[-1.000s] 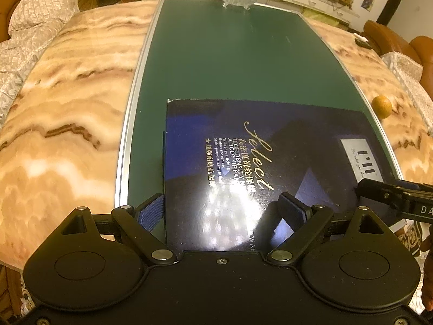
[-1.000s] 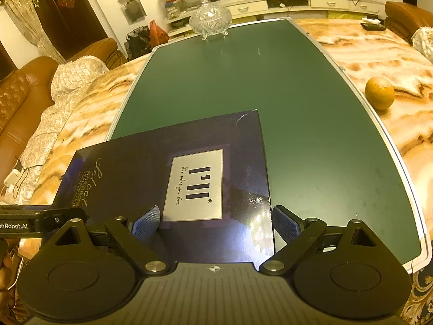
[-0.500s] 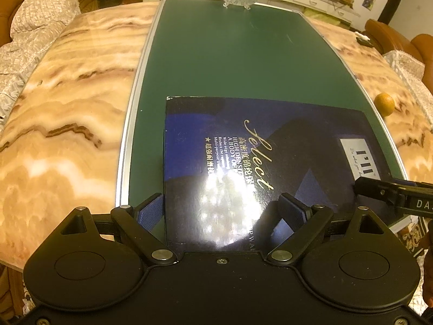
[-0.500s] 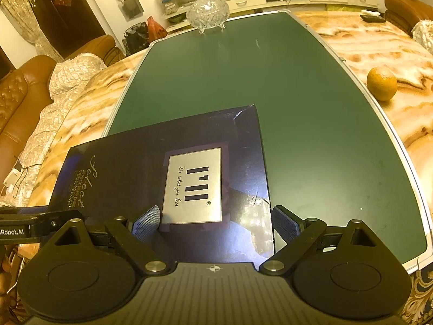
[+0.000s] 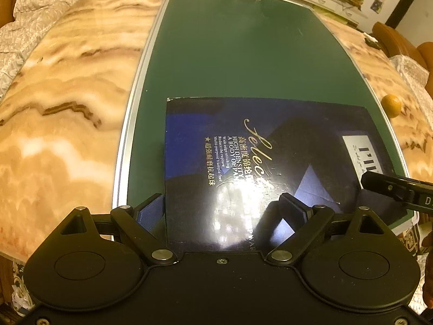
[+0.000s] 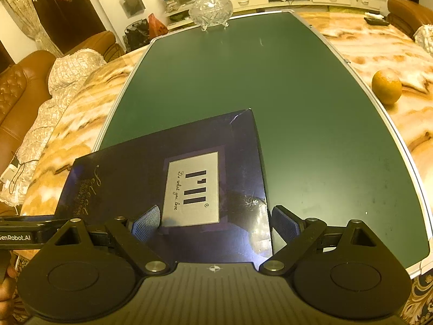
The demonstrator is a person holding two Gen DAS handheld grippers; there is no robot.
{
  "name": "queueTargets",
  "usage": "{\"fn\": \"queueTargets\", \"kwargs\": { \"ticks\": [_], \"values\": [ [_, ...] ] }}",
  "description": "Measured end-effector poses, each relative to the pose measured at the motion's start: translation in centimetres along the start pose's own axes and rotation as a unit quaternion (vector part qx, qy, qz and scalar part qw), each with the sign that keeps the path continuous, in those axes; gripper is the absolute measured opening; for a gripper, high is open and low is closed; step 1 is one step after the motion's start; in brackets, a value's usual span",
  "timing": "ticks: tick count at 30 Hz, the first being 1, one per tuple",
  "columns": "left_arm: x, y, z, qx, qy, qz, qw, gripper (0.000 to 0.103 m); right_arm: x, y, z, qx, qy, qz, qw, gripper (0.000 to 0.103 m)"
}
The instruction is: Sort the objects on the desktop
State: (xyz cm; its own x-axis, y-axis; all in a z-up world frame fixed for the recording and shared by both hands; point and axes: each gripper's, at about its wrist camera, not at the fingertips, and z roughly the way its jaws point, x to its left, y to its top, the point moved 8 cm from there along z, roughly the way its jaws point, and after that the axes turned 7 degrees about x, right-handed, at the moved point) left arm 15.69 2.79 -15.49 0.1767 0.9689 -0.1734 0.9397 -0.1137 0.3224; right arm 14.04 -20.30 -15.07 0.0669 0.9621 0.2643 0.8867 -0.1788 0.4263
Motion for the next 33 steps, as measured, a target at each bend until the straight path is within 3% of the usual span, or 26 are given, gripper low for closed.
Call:
{"fn": "queueTargets", "kwargs": {
  "ticks": [6, 11, 13, 15, 26, 33],
  "values": [
    [-0.3, 0.0, -0.6, -0.011, 0.01, 0.008, 0.9999, 0.091, -0.3, 0.1, -0.7, -0.01, 0.011, 0.011, 1.0, 0.093],
    [-1.3, 0.0, -2.5, -0.039, 0.051, 0.019, 0.9978, 0.092, 1.1, 0.3, -3.2, -0.052, -0.018, -0.026, 0.998, 0.091],
    [-1.9, 0.0, -3.2, -0.048, 0.04, 0.022, 0.9978, 0.092, 2.0, 0.2, -3.8, -0.061, -0.022, -0.043, 0.997, 0.076],
    [-2.8, -0.1, -3.3, -0.049, 0.027, 0.026, 0.9981, 0.092, 2.6, -0.2, -3.6, -0.052, -0.016, -0.05, 0.997, 0.069],
    [-4.6, -1.5, 0.6, -0.009, 0.028, 0.041, 0.9987, 0.092, 2.5, -2.0, -0.7, -0.011, -0.033, -0.046, 0.998, 0.066],
    [-4.8, -2.0, 0.9, -0.009, 0.036, 0.051, 0.998, 0.092, 2.6, -2.6, 0.1, -0.004, -0.045, -0.053, 0.998, 0.066]
  ]
}}
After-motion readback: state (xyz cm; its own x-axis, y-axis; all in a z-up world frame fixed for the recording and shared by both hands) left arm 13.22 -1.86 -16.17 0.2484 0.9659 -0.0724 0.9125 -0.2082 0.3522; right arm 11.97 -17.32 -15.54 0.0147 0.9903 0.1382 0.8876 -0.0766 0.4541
